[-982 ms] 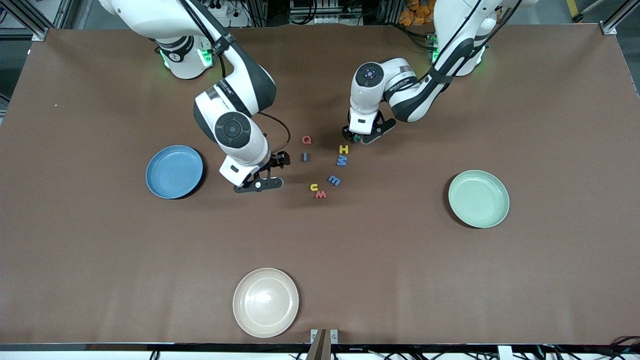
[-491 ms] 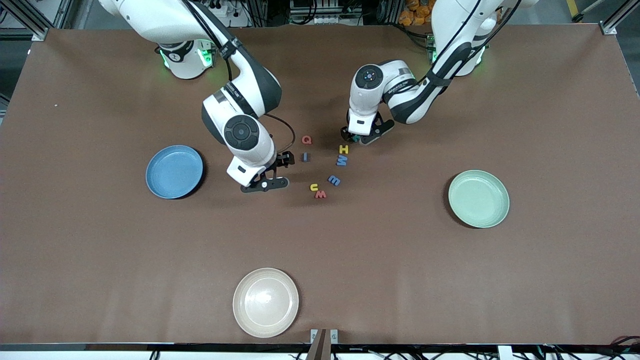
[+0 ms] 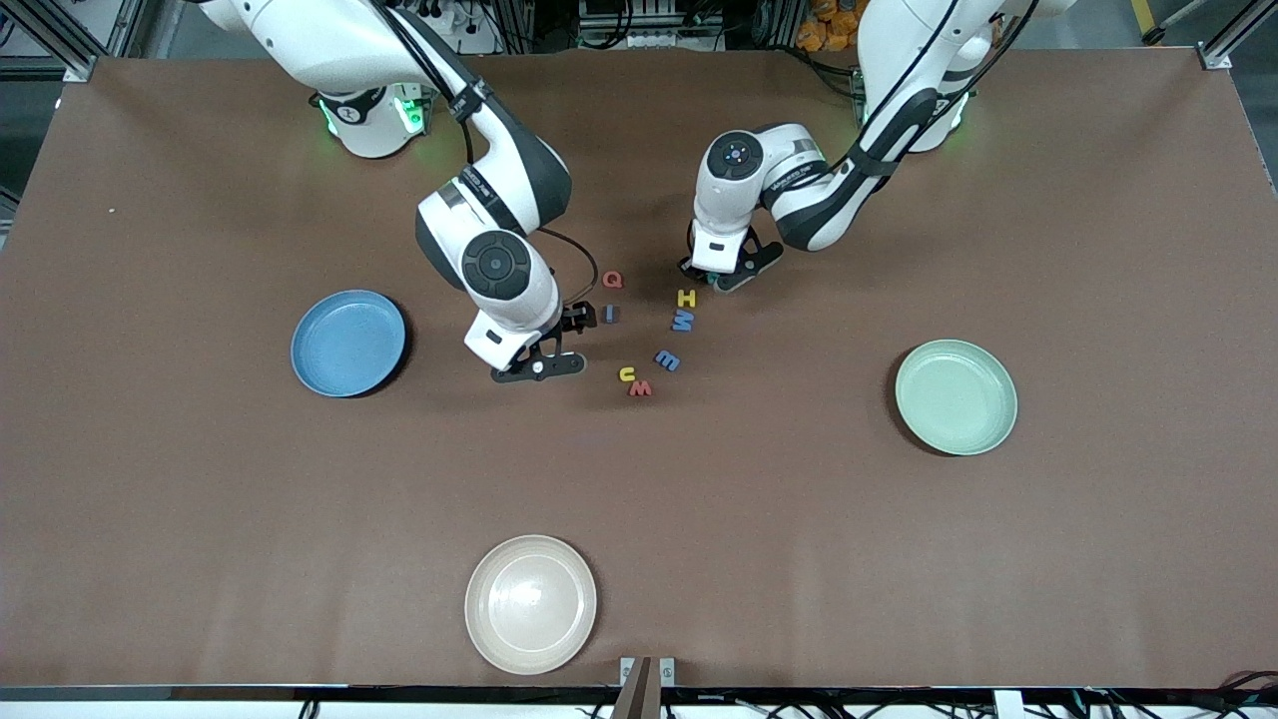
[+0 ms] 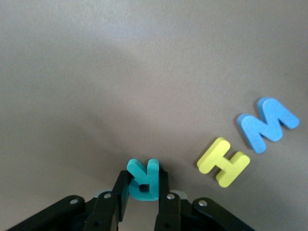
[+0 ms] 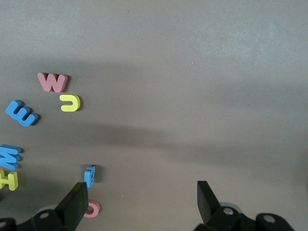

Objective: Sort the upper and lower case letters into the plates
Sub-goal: 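Grasp the cyan R with the left gripper while the right gripper lowers, then drop the R on the green plate while the right gripper grasps blue i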

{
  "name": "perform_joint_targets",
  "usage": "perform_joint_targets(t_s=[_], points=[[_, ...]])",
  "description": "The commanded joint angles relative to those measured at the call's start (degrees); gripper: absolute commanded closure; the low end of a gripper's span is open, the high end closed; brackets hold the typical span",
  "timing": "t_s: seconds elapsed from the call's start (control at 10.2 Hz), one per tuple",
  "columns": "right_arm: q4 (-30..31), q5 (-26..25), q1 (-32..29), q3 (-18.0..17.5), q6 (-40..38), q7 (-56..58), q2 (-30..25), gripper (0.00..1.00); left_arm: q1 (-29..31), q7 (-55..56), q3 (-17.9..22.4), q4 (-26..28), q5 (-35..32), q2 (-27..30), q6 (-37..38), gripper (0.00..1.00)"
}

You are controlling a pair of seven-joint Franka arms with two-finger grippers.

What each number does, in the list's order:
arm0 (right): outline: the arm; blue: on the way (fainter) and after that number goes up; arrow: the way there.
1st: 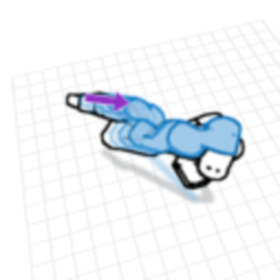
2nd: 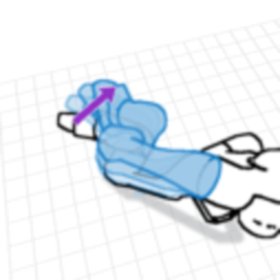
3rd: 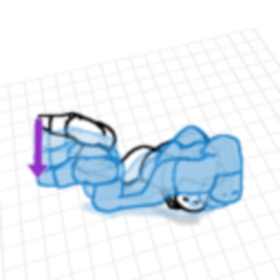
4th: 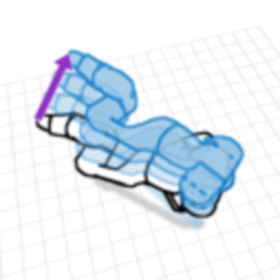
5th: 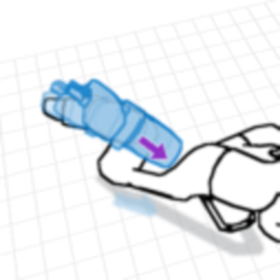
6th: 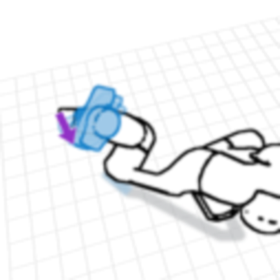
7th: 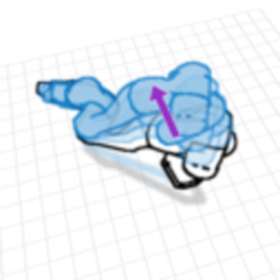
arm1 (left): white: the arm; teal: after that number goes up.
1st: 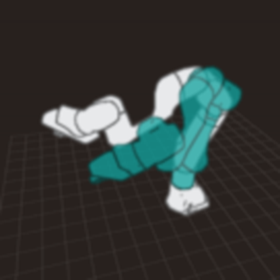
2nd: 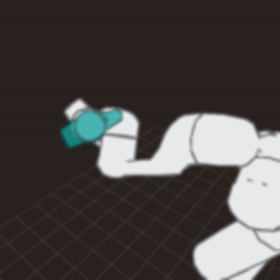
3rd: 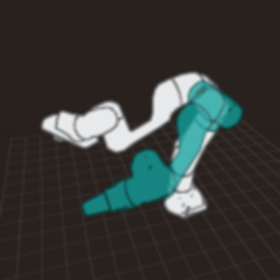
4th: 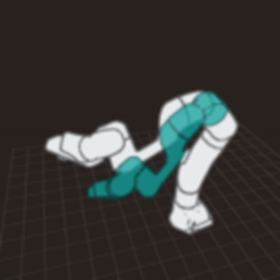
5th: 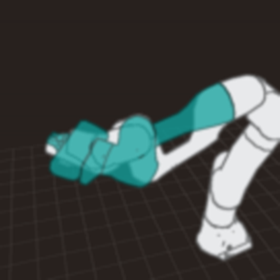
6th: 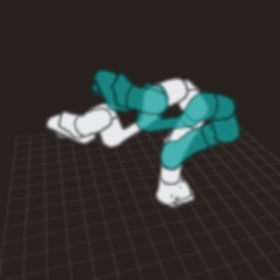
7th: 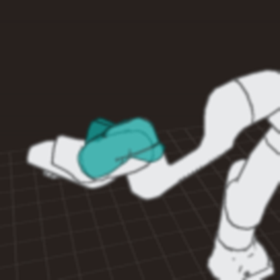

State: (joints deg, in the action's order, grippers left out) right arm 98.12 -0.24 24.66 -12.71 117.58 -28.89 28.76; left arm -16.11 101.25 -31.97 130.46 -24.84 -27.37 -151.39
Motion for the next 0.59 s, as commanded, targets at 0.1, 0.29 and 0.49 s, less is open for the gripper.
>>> perform_joint_targets(t_s=[0.1, 0.29, 0.49], points=[[-0.4, -1.0, 0.4, -0.1, 0.5, -1.6, 0.4, 0.00, 6.8, -2.9, 0.2, -0.2, -4.2, 7.0, 0.6, 1.00], [-0.4, -1.0, 1.4, -0.5, 0.5, -3.5, 0.4, 0.00, 13.2, -15.6, -1.0, -1.2, -1.9, 11.8, 5.7, 1.00], [0.2, -1.9, 3.4, -0.6, 3.0, -3.9, 1.0, 0.00, 17.9, -28.1, -1.1, -3.8, 1.6, 14.1, 12.3, 1.00]])
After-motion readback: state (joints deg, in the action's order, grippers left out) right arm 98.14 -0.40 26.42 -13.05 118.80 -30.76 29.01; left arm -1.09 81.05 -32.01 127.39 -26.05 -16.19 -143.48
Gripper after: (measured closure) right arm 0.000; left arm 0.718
